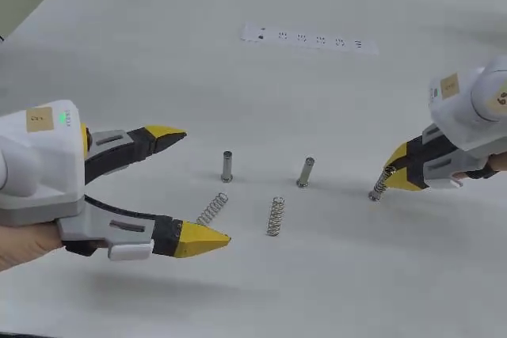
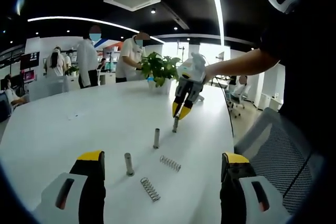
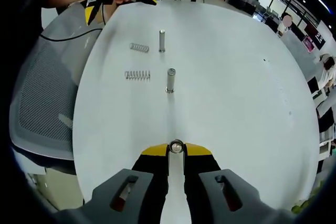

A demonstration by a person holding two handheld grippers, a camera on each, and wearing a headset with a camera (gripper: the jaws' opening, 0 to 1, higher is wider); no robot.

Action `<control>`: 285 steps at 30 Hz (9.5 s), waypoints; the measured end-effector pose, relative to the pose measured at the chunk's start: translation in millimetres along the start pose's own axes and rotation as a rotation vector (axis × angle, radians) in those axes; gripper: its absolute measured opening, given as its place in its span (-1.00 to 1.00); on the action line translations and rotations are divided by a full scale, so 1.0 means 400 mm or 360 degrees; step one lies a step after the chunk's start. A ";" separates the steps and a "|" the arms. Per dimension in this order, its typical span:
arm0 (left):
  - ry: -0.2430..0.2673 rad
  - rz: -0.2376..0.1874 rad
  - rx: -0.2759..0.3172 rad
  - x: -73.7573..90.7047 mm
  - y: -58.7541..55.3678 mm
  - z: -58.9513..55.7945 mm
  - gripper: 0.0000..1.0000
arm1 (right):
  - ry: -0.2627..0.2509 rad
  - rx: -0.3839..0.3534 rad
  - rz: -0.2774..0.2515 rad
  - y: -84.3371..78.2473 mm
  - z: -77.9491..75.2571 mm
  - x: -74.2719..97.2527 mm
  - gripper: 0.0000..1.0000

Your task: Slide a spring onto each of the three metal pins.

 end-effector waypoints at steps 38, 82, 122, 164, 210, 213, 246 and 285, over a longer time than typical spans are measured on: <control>0.0013 0.0006 0.0010 0.010 -0.004 0.009 0.76 | 0.0012 0.0044 0.0029 -0.026 0.005 -0.027 -0.83; 0.0023 0.0017 0.0044 0.013 -0.005 0.018 0.74 | -0.0062 -0.0160 -0.0382 0.013 0.034 0.017 -0.29; 0.0019 0.0013 0.0063 0.008 0.010 0.005 0.71 | -0.0064 -0.0462 -0.0776 0.000 0.164 0.085 -0.20; 0.0046 0.0051 0.0070 0.032 -0.005 -0.004 0.65 | 0.0125 -0.0767 -0.0392 0.093 0.232 -0.046 -0.50; 0.0045 0.0064 0.0068 0.041 -0.015 -0.010 0.63 | -0.0089 -0.1123 -0.0116 0.197 0.224 -0.219 -0.55; 0.0045 0.0067 0.0068 0.041 -0.016 -0.009 0.63 | -0.0105 -0.1080 -0.0094 0.195 0.229 -0.223 -0.59; 0.0027 0.0079 0.0079 0.031 -0.014 -0.016 0.61 | -0.0059 -0.0982 -0.0144 0.158 0.227 -0.207 -0.84; -0.0162 0.0044 0.0034 -0.051 0.014 -0.049 0.40 | 0.0047 -0.0538 -0.0192 0.141 0.216 -0.079 -0.84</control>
Point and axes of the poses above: the centre of the closed fingertips' face, and the gripper's own axes: x roughly backward along the fingers, z roughly to its left, y roughly out of its top, the point moved 9 cm from there along x, roughly backward along the fingers, and after that the axes turned 9 degrees about -x, right-handed, at the moved point
